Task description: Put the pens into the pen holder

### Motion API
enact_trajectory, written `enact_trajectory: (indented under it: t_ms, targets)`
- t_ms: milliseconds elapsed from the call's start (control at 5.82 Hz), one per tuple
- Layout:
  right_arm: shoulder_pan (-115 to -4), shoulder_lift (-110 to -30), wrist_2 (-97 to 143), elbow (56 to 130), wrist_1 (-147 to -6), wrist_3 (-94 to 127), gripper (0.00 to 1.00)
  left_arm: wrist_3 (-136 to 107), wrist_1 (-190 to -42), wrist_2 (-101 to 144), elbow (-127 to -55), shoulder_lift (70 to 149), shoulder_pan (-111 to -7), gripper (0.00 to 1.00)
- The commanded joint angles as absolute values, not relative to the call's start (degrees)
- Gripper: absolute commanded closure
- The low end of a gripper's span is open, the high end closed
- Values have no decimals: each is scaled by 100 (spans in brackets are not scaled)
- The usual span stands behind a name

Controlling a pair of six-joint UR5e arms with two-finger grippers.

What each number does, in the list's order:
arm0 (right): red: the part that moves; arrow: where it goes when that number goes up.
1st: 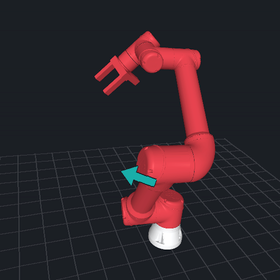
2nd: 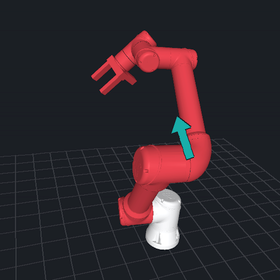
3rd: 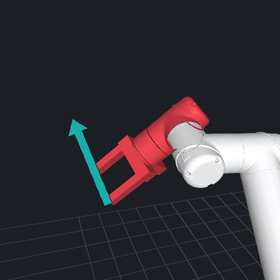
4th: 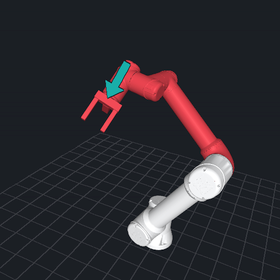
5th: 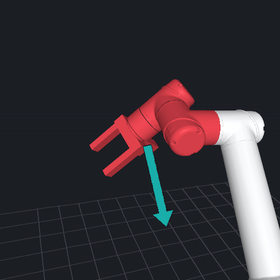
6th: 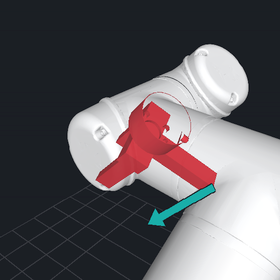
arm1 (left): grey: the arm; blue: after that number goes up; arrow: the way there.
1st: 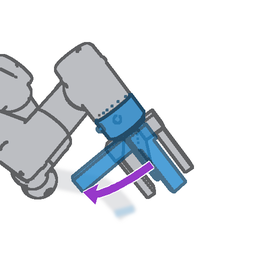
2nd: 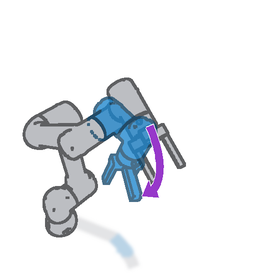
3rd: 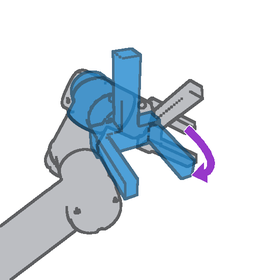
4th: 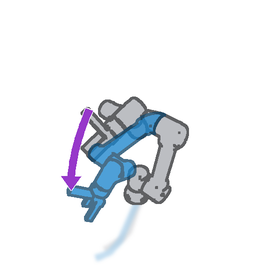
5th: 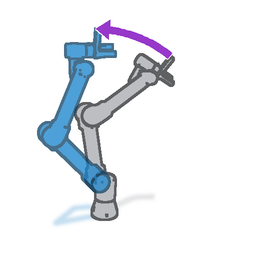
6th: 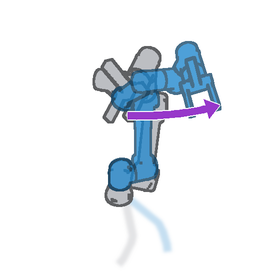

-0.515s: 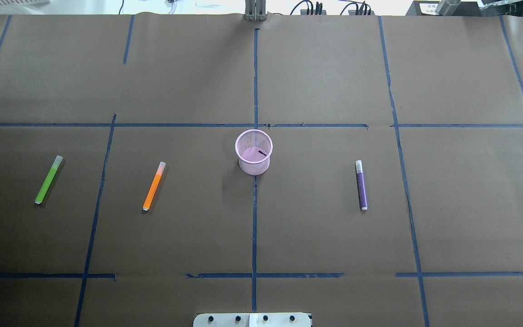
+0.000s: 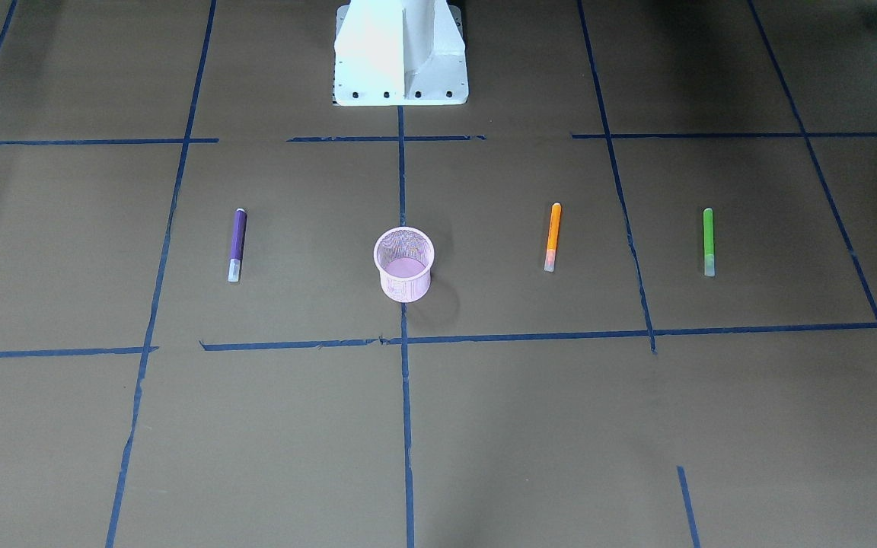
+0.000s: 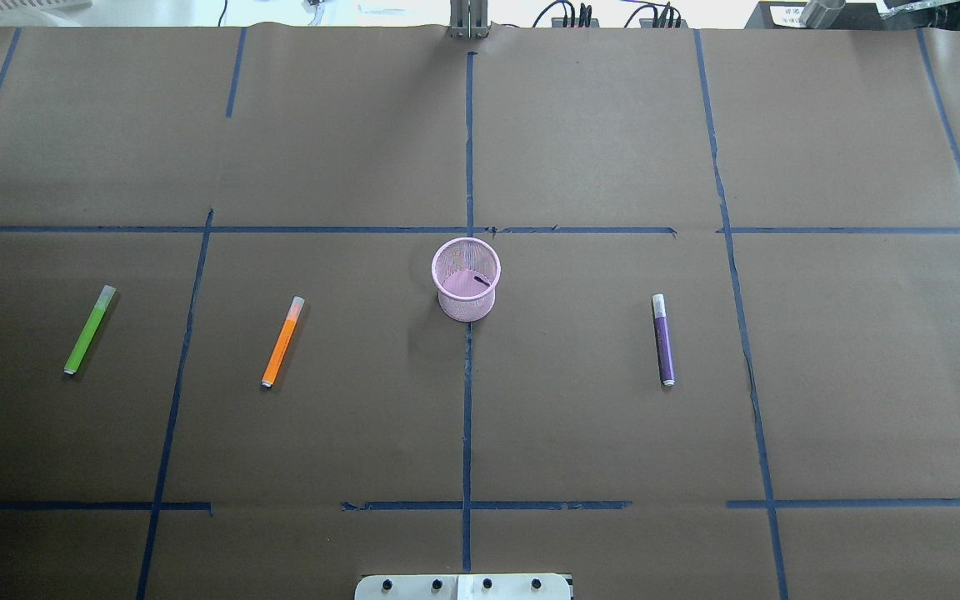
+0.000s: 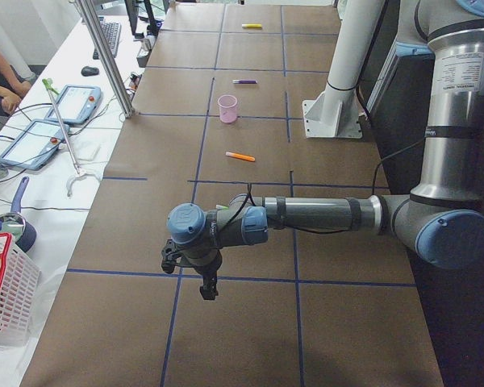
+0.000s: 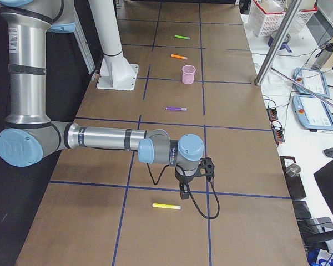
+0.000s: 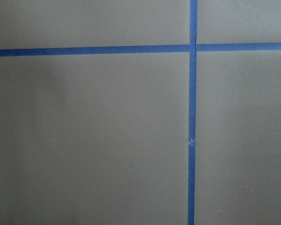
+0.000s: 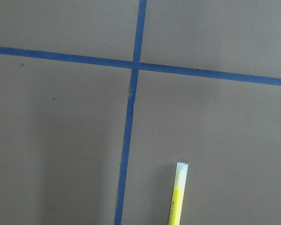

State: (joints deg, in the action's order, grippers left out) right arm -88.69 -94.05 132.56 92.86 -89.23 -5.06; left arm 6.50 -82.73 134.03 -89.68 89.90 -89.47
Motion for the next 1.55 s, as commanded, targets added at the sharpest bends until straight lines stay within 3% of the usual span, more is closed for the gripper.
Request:
enact_trajectory:
  t_ms: [0,687,1031,1374]
  targets:
    - [-8868,-9404,13254,9290,-8921,-492,0,642,-8271,13403,-9035,9000,-8947,0]
    - [-8851,-9491,13272,9447,-8921,-501,0,615,-8270,13377,-9788,9026,-8729,0]
    - [-8763,-9571,13298,9448,-8921,-510,0,-222,-8323,13403,-10403,9183,-7749,0]
    - [-8352,-9571,13246,9405,-8921,-440,0,-1245,-8508,13403,-10459,9753,-6867,0]
